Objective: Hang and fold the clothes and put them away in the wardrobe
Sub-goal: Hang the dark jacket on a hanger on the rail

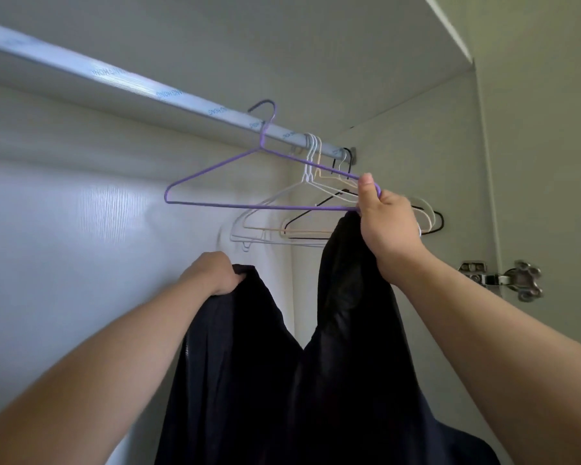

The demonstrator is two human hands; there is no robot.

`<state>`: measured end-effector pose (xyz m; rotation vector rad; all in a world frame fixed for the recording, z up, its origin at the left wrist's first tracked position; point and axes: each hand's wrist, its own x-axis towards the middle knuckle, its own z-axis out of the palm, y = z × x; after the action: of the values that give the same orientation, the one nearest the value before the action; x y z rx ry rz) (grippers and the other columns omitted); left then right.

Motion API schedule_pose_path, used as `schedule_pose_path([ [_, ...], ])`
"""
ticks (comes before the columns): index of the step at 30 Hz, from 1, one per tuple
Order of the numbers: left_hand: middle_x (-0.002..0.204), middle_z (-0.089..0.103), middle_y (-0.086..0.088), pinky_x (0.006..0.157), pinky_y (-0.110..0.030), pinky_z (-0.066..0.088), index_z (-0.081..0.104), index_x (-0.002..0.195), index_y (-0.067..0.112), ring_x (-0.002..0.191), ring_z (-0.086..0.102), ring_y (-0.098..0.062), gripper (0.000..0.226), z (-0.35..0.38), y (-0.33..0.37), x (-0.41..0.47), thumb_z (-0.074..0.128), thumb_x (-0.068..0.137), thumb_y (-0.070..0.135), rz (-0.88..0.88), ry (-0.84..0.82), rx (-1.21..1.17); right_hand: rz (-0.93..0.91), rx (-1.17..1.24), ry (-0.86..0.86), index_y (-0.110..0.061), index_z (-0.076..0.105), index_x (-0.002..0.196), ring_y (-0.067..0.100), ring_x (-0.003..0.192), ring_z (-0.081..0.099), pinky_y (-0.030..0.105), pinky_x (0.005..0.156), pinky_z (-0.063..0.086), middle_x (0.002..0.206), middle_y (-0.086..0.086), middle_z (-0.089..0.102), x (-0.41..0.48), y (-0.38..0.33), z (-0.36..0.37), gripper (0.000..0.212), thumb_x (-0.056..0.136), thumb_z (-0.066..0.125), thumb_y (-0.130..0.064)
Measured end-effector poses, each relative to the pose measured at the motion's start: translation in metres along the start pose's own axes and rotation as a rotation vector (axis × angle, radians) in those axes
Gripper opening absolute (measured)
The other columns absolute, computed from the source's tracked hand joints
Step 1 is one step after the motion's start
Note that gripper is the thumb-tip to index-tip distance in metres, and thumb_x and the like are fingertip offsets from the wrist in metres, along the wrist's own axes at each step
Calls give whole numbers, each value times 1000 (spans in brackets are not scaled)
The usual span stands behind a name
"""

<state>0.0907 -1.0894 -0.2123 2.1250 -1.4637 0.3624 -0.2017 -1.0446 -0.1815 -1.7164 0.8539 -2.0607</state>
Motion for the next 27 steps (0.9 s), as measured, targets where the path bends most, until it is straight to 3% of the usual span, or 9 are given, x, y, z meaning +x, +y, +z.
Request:
schedule_pose_path([
  [4, 124, 64, -16, 82, -30, 48, 63, 118, 7, 106, 62, -32, 53, 1, -3, 1, 54, 94, 53, -115, -15, -302, -1, 13, 55, -23, 29, 63, 12, 51, 23, 31, 53, 21, 51, -13, 26, 2, 3, -28, 56, 99, 43, -64],
  [8, 123, 64, -16, 96, -37, 51, 62, 124, 3, 108, 62, -31, 43, 3, -12, 2, 58, 97, 35, -225, -37, -646, -49, 38, -45, -18, 44, 70, 16, 62, 26, 34, 58, 20, 65, -2, 29, -7, 18, -70, 59, 91, 47, -73],
  [11, 121, 67, -13, 97, -36, 50, 66, 123, 3, 106, 63, -26, 37, 4, -27, -4, 61, 98, 32, -228, -89, -858, -22, 11, -116, -10, 49, 73, 15, 60, 27, 30, 54, 22, 67, 0, 29, -16, 30, -102, 63, 93, 51, -70],
  [13, 115, 72, -15, 91, -37, 53, 69, 117, 2, 100, 68, -27, 38, 3, -41, -11, 65, 96, 34, -232, -175, -942, 9, -16, -141, -19, 49, 65, 13, 57, 29, 25, 51, 25, 63, -3, 32, -22, 36, -117, 55, 95, 52, -65],
  [15, 99, 76, -18, 78, -36, 57, 71, 110, 1, 80, 72, -28, 36, 3, -56, -18, 67, 95, 33, -241, -284, -985, 50, -63, -150, -24, 44, 63, 11, 51, 25, 20, 45, 23, 57, -9, 30, -26, 42, -128, 53, 95, 52, -66],
  [17, 86, 76, -18, 70, -36, 58, 73, 107, 2, 68, 71, -28, 32, 4, -67, -23, 71, 93, 31, -273, -320, -978, 100, -117, -156, -25, 42, 68, 13, 51, 24, 25, 50, 22, 59, -6, 28, -28, 47, -137, 51, 92, 52, -69],
  [20, 92, 76, -21, 70, -38, 59, 72, 103, -1, 73, 72, -31, 32, 7, -70, -27, 75, 89, 27, -296, -288, -907, 118, -235, -191, -25, 43, 67, 15, 55, 27, 34, 58, 24, 59, -2, 30, -34, 56, -141, 51, 93, 52, -68],
  [22, 87, 77, -18, 65, -34, 57, 72, 101, 0, 73, 73, -30, 31, 8, -59, -27, 78, 86, 27, -277, -249, -866, 89, -335, -216, -24, 42, 62, 13, 49, 29, 33, 57, 26, 53, -8, 32, -38, 61, -135, 53, 95, 50, -66],
  [27, 99, 71, -13, 70, -30, 51, 67, 99, 4, 87, 68, -28, 32, 8, -7, -34, 76, 87, 33, -192, -117, -818, 19, -466, -215, -9, 47, 67, 7, 45, 35, 30, 56, 36, 45, -10, 39, -47, 63, -112, 57, 98, 49, -58],
])
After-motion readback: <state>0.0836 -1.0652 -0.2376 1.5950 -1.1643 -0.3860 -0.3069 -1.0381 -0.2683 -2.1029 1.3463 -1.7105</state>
